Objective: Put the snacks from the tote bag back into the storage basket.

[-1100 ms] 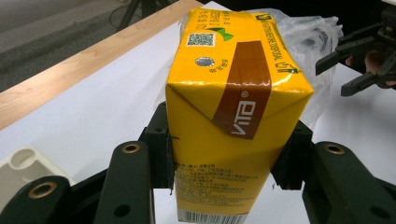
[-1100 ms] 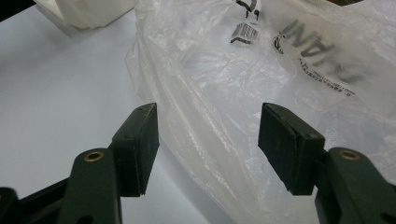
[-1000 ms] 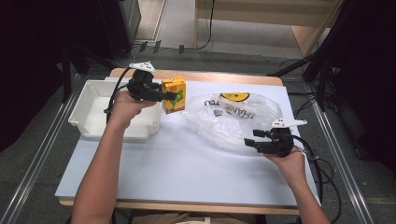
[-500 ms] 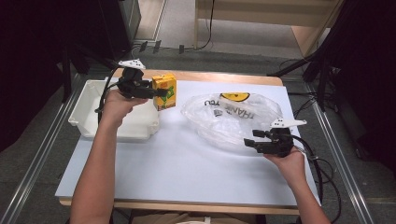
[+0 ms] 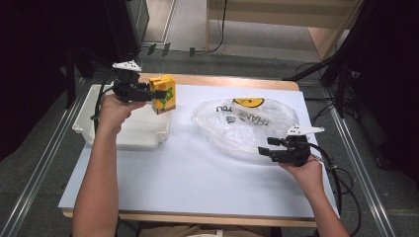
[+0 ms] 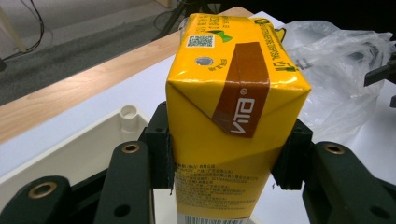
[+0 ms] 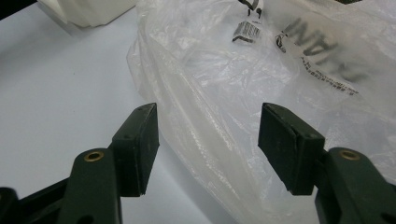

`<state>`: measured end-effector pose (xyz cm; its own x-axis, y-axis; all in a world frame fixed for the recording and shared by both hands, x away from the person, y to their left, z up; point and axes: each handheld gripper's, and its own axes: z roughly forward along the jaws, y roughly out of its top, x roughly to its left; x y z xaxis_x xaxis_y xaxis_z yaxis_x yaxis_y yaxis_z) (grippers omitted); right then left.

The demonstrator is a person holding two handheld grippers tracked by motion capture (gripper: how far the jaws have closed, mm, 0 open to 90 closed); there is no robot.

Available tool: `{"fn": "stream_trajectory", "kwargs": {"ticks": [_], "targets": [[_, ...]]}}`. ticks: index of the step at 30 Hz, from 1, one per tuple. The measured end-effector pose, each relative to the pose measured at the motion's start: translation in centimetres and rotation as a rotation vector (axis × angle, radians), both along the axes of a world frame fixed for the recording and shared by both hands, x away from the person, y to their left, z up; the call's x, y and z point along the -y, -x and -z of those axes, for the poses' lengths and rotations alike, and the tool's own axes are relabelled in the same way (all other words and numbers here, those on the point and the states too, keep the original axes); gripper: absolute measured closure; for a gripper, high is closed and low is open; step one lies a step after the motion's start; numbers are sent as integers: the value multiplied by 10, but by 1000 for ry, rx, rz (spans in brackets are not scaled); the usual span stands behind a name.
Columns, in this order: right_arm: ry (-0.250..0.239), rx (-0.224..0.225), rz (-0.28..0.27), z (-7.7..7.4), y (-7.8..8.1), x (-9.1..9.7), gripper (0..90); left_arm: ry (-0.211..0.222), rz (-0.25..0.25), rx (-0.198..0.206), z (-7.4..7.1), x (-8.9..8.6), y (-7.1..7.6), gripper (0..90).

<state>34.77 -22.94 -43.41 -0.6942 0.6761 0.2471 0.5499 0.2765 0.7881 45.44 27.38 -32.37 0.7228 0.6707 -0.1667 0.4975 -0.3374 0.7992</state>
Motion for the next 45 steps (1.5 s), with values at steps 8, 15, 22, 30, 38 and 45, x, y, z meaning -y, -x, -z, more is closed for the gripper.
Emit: {"fn": "stream_trajectory", "kwargs": {"ticks": [8,15,22,30,38,45], "targets": [[0,3,0,0,0,0,391,-10,-35,-9,6,-10,-2,522],[-1,4,-3,0,0,0,392,-7,-77,-14,13,-21,-4,522],[4,1,-8,1,0,-1,392,-17,-94,-11,22,-26,-7,522],[5,1,-9,1,0,-2,392,-10,-148,-20,34,-30,-12,522],[7,2,-5,1,1,-2,391,-23,-171,-20,48,-27,-18,522],[14,3,-10,1,3,-2,391,-30,-182,-34,60,-21,-23,522]]}}
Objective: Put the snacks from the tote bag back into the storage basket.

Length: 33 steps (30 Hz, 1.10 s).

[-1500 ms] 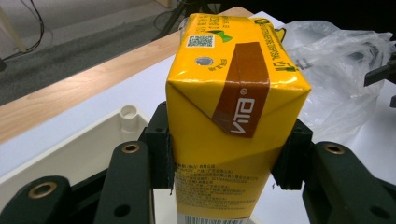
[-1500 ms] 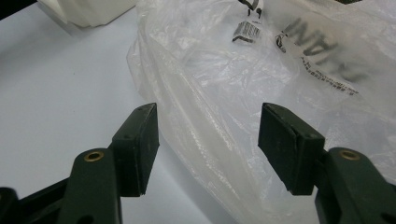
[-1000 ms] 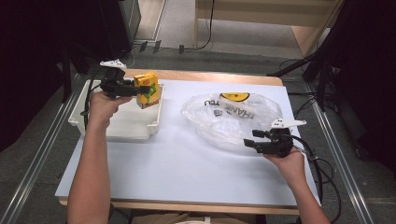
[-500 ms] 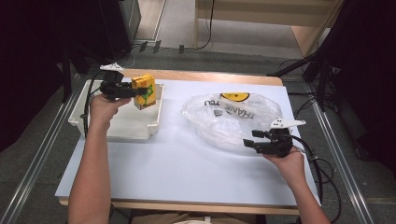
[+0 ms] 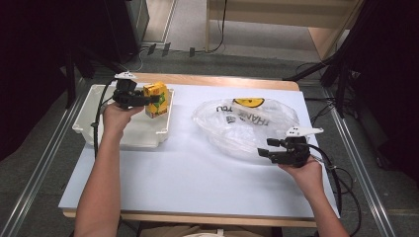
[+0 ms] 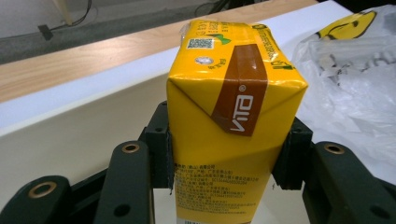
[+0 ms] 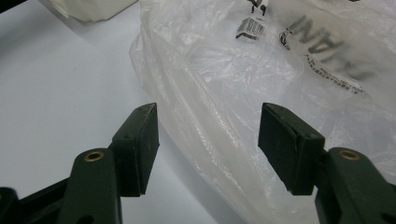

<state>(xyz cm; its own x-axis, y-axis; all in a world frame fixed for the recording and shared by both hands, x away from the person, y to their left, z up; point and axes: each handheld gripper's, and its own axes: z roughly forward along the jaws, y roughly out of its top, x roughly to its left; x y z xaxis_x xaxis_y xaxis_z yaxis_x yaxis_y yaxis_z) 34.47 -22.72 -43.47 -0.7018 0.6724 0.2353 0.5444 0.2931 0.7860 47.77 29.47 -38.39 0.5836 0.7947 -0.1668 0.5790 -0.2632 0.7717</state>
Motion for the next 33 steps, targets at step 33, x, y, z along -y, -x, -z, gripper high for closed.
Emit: {"fn": "stream_trajectory", "kwargs": {"ticks": [33], "targets": [[9,4,-10,1,3,-2,391,-13,-33,27,26,10,-10,522]]}}
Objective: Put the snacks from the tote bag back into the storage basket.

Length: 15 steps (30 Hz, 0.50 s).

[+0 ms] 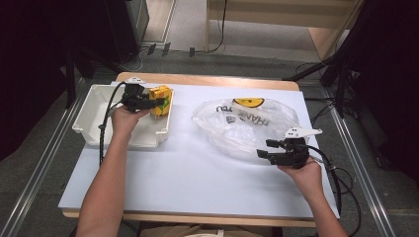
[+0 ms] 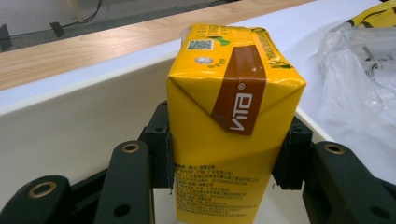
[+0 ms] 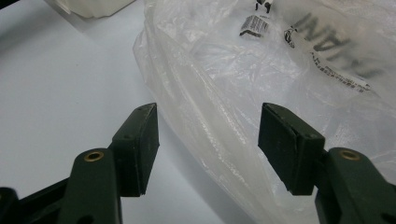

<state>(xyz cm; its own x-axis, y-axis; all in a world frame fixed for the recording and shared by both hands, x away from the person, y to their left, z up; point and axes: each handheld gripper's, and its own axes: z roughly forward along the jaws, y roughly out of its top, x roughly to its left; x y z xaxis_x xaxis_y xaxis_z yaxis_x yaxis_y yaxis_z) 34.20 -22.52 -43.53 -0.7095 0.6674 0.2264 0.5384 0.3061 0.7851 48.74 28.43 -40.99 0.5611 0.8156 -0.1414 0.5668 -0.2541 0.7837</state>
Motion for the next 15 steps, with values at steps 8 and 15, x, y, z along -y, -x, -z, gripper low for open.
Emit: {"fn": "stream_trajectory", "kwargs": {"ticks": [8,15], "targets": [[12,-4,-4,1,1,0,390,-9,30,-9,1,-4,1,520],[12,-5,-2,0,2,0,389,-32,46,-34,2,-7,4,520]]}}
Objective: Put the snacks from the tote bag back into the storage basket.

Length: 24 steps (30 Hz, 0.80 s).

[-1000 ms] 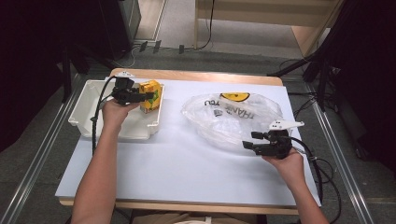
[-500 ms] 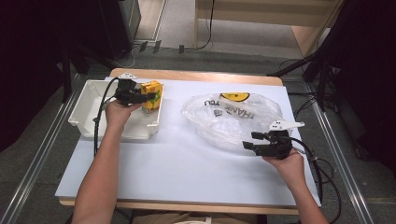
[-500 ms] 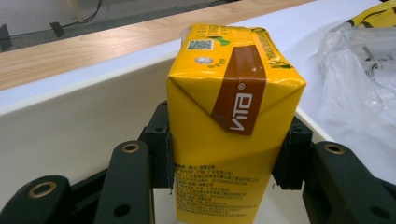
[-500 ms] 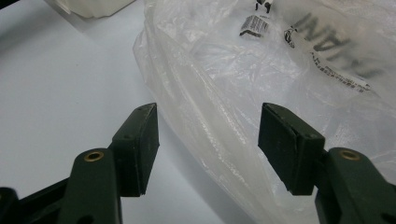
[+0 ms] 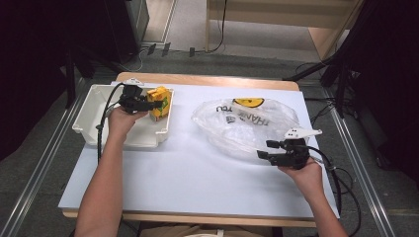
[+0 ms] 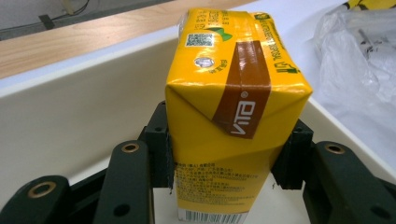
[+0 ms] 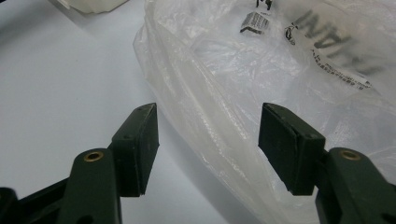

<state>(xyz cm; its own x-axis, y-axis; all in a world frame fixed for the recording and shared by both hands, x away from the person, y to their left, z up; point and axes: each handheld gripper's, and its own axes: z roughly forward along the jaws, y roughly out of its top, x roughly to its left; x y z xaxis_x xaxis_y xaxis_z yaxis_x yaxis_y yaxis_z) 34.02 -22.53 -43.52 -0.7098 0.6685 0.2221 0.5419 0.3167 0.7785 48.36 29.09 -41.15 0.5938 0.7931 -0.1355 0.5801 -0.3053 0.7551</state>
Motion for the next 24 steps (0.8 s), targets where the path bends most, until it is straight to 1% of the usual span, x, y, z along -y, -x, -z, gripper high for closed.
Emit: {"fn": "stream_trajectory", "kwargs": {"ticks": [5,9,13,14,17,20,22,24], "targets": [[3,4,3,-1,1,1,389,2,1,-1,2,-3,3,520],[4,6,4,-1,1,1,389,-18,12,-4,3,-4,7,519],[4,7,-1,-1,1,1,389,-11,6,-10,4,-5,7,516],[4,7,0,-1,1,1,389,-15,4,-7,4,-4,8,515],[4,9,1,-1,1,1,388,-25,6,-16,5,-5,10,511],[11,9,0,0,1,1,389,-36,8,-6,6,-3,13,509],[11,6,1,0,1,1,388,-27,-2,-10,6,-3,13,506],[9,9,-3,0,1,0,388,-21,-3,-23,7,-3,12,496]]}}
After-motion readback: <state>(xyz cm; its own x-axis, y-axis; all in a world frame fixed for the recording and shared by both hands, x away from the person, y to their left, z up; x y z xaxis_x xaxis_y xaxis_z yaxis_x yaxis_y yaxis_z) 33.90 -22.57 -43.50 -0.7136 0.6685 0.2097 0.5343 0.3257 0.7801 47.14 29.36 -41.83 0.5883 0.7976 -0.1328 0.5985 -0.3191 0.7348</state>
